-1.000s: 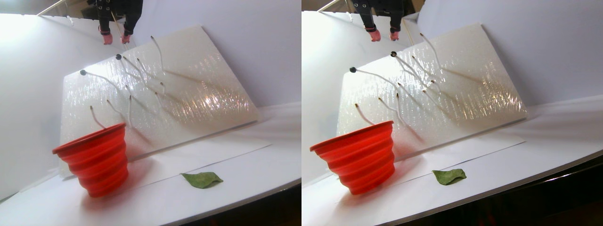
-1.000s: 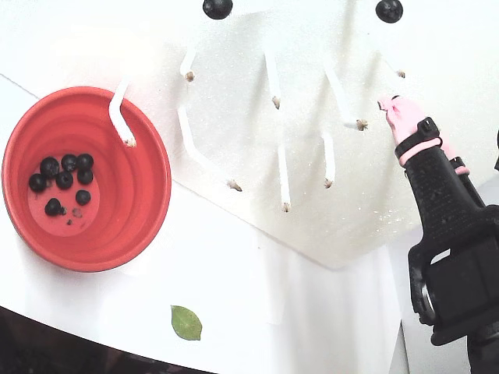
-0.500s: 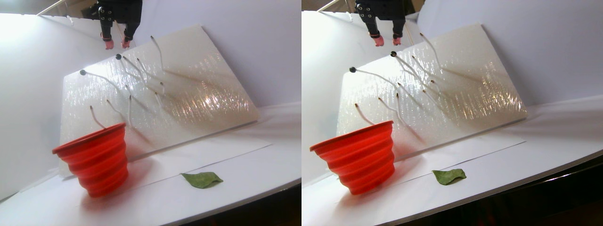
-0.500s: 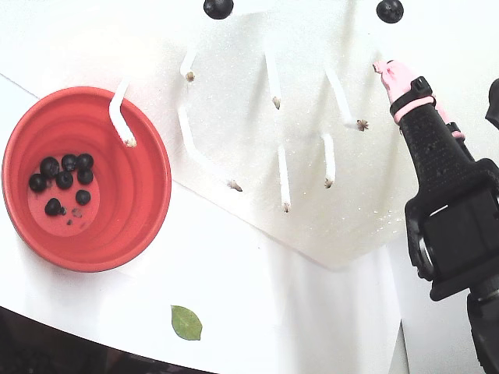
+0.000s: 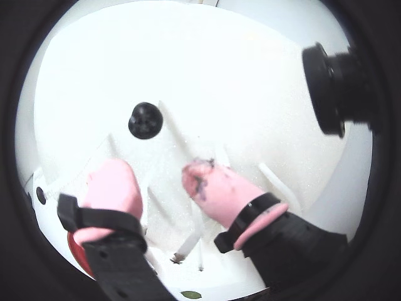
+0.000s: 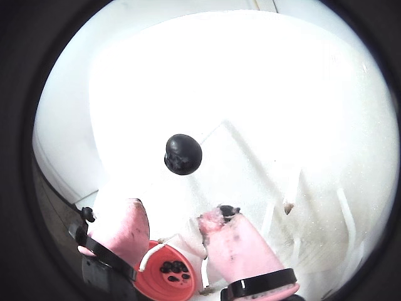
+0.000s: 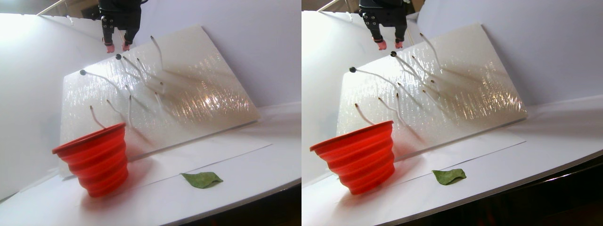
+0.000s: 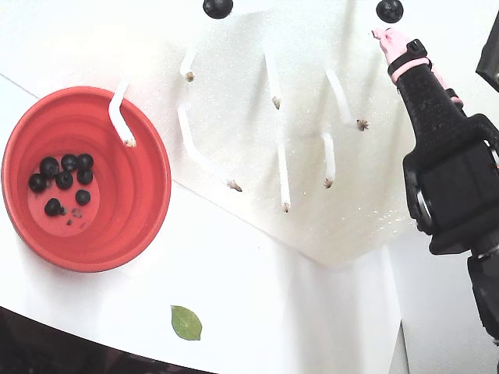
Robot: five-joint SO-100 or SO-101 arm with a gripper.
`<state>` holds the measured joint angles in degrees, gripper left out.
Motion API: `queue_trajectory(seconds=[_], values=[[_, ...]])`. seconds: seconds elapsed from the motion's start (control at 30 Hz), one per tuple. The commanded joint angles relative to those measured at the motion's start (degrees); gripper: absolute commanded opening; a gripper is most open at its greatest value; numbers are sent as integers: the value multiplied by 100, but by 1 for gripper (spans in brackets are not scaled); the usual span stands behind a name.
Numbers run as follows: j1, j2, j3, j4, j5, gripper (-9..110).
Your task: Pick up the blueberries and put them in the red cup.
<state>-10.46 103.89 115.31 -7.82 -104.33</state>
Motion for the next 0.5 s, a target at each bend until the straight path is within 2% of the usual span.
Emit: queue_trajectory(seconds=[0.0,0.47], values=[[-360,9,-809,-158,-44,16],[-387,-431,-1301,-158,-97,16]])
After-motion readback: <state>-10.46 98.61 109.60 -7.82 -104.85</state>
